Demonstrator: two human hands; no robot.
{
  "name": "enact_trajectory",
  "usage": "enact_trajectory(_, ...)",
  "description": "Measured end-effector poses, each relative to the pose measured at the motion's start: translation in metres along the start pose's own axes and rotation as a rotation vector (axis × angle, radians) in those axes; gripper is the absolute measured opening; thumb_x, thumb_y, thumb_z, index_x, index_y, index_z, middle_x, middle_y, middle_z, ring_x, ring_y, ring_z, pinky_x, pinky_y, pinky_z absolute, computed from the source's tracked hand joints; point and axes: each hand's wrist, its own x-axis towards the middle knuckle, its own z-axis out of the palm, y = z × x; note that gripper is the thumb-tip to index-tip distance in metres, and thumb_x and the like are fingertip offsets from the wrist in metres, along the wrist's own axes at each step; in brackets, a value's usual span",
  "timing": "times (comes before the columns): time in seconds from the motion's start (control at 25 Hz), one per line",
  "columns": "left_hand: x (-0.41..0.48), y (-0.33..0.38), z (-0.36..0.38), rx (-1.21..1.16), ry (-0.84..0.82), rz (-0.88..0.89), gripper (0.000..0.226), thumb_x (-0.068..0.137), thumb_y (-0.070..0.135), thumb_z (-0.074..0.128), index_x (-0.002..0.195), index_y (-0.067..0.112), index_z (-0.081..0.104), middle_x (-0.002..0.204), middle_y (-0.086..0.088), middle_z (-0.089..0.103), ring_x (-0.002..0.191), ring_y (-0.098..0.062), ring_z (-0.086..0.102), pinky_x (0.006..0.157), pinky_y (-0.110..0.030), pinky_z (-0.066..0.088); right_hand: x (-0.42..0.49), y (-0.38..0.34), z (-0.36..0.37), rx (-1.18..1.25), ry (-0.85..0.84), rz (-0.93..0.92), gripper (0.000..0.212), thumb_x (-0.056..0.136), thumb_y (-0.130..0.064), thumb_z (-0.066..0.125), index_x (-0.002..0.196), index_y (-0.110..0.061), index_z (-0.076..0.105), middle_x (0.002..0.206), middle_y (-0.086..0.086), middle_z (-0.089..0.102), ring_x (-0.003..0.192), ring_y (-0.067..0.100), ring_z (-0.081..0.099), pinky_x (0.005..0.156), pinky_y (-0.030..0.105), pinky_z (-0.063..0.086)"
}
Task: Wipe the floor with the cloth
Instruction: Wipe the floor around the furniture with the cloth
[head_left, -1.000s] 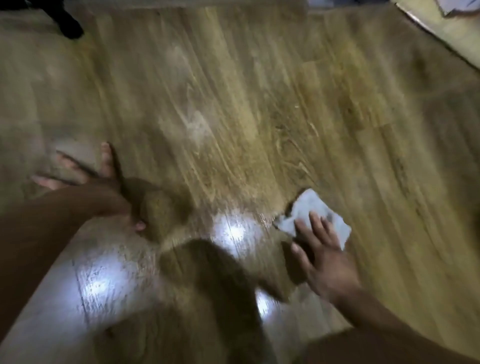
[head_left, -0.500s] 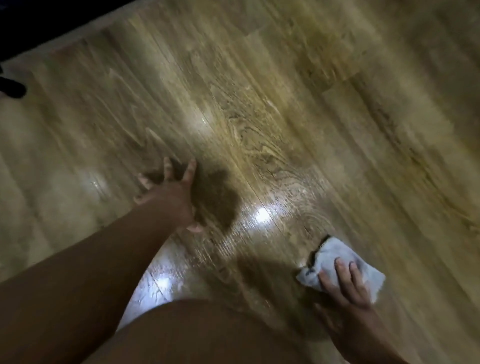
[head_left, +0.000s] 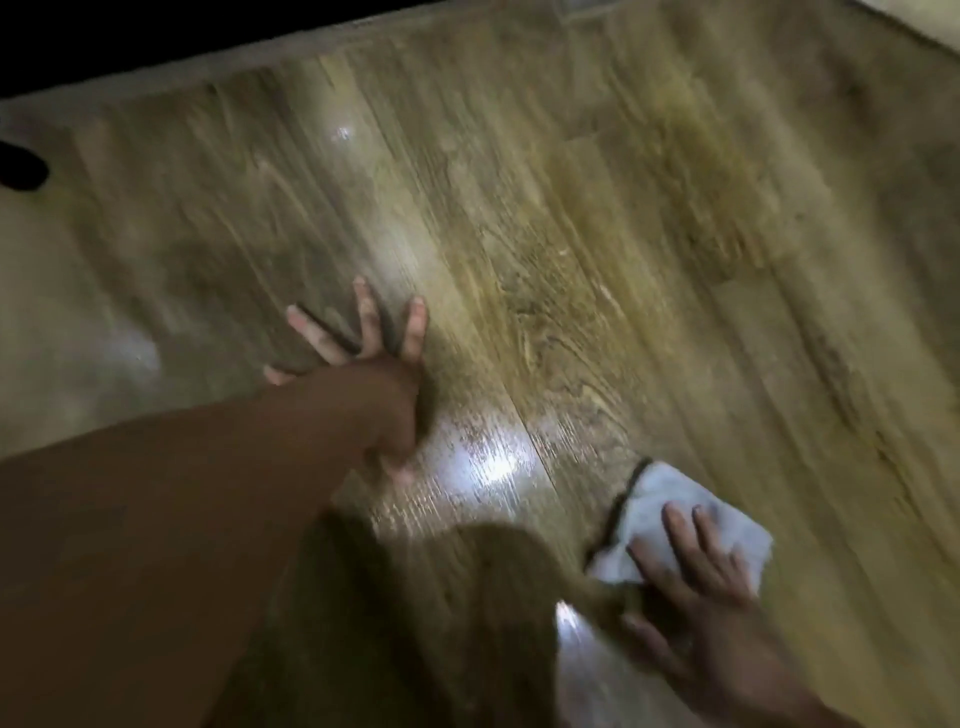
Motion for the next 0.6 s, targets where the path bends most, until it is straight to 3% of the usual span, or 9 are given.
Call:
enact_trajectory(0.12, -0.009, -0.003, 0.000, -0.081, -0.002, 0.010, 0.160, 0.061, 0.037, 0.093, 0.117, 0.049, -0.055, 0.123, -0.009, -0.070, 0.129, -0.062, -0.039, 0.094, -0.089, 0.011, 0.083, -0.011, -0.036, 0.071, -0.034, -0.142, 0.077, 0.080, -0.083, 0.017, 0.147, -0.046, 0.027, 0.163, 0.000, -0.004, 0.148, 0.026, -0.019, 0.116, 0.057, 0.004)
enact_trajectory(0.2, 0.004, -0.006, 0.007, -0.073, 0.012, 0.031, 0.167, 0.051, 0.032, 0.097, 0.105, 0.052, -0.060, 0.116, -0.007, -0.074, 0.121, -0.062, -0.047, 0.091, -0.090, 0.007, 0.160, -0.025, -0.076, 0.063, 0.016, -0.221, 0.075, 0.081, -0.081, 0.021, 0.149, -0.048, 0.017, 0.163, -0.005, -0.011, 0.146, 0.021, -0.026, 0.117, 0.057, -0.003)
enact_trajectory(0.36, 0.017, -0.004, 0.005, -0.155, -0.031, 0.024, 0.173, 0.039, 0.030, 0.100, 0.091, 0.056, -0.062, 0.114, -0.004, -0.075, 0.096, -0.059, -0.063, 0.082, -0.091, -0.003, 0.277, -0.064, -0.139, 0.044, 0.002, -0.279, 0.070, 0.083, -0.076, 0.023, 0.148, -0.050, 0.013, 0.163, -0.004, -0.008, 0.148, 0.022, -0.020, 0.117, 0.059, -0.002)
enact_trajectory(0.48, 0.018, -0.004, 0.013, -0.187, -0.062, 0.065, 0.168, 0.042, 0.034, 0.099, 0.105, 0.057, -0.055, 0.117, -0.005, -0.074, 0.099, -0.062, -0.061, 0.083, -0.093, -0.002, 0.352, -0.096, -0.174, -0.019, 0.035, -0.274, 0.063, 0.088, -0.070, 0.028, 0.147, -0.052, 0.014, 0.164, -0.003, -0.004, 0.150, 0.025, -0.013, 0.117, 0.060, 0.001)
enact_trajectory(0.6, 0.024, -0.002, 0.007, -0.176, -0.090, 0.042, 0.174, 0.039, 0.034, 0.100, 0.103, 0.055, -0.059, 0.116, -0.006, -0.074, 0.100, -0.063, -0.060, 0.076, -0.094, -0.008, 0.412, -0.119, -0.201, -0.022, 0.109, -0.275, 0.054, 0.096, -0.053, 0.032, 0.147, -0.052, 0.016, 0.164, -0.002, 0.001, 0.150, 0.028, -0.007, 0.118, 0.060, 0.004)
